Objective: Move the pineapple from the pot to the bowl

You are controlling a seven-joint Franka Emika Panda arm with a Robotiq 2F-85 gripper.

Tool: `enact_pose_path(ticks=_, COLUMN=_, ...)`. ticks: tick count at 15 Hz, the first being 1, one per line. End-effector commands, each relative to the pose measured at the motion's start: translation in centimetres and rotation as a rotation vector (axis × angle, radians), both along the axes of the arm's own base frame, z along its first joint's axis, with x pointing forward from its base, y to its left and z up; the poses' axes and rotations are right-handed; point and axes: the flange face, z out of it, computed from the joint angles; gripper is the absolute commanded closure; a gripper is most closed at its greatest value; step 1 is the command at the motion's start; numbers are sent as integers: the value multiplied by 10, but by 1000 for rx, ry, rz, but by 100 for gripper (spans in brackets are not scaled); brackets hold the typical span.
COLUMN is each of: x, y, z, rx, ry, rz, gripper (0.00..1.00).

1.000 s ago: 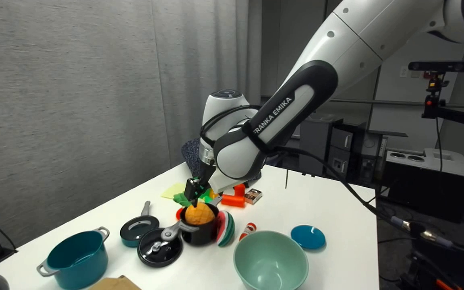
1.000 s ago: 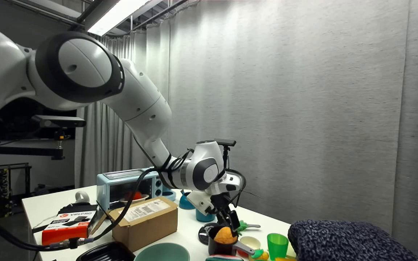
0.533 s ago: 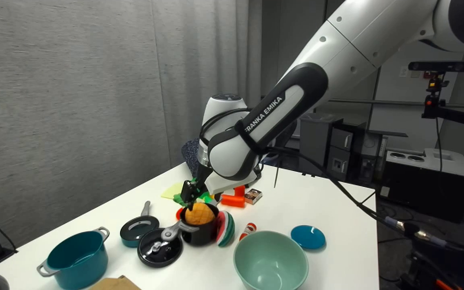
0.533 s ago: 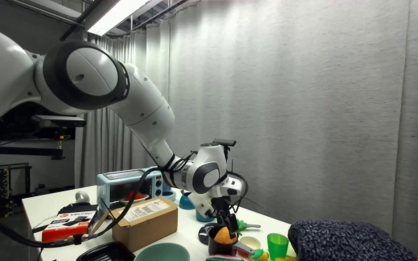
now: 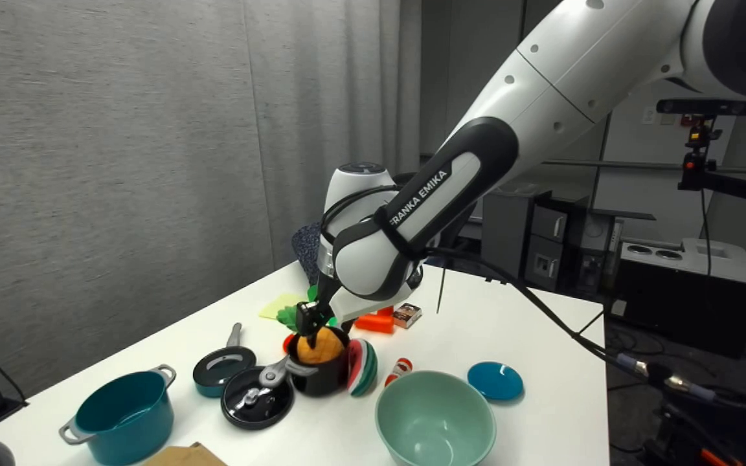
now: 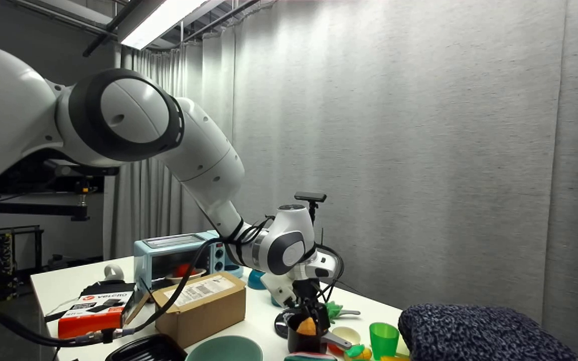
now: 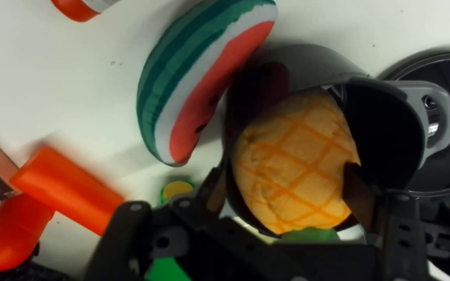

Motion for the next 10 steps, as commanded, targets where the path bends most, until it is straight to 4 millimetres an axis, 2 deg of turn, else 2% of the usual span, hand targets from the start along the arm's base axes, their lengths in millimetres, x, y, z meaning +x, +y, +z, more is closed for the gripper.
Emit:
enact_pose_path(ticks=1, x=13, y=3, z=-4, rx=3, ry=10, rz=4, gripper=54)
enact_pose_path(ticks=7, x=19, y=2, z=3, rx=3, ry=36, rz=-5, gripper=97)
enact_pose_path(ticks=8, x=19, y=0, z=5, rx=7, ry=49, rz=-7, gripper=100)
enact_pose_path(ticks=9, x=18, y=-1, z=4, rx=11, ry=66, rz=-5, gripper=63)
enact_pose_path(ticks=10, x=18, y=-2, z=5, rx=11, ry=73, rz=-6, gripper=68)
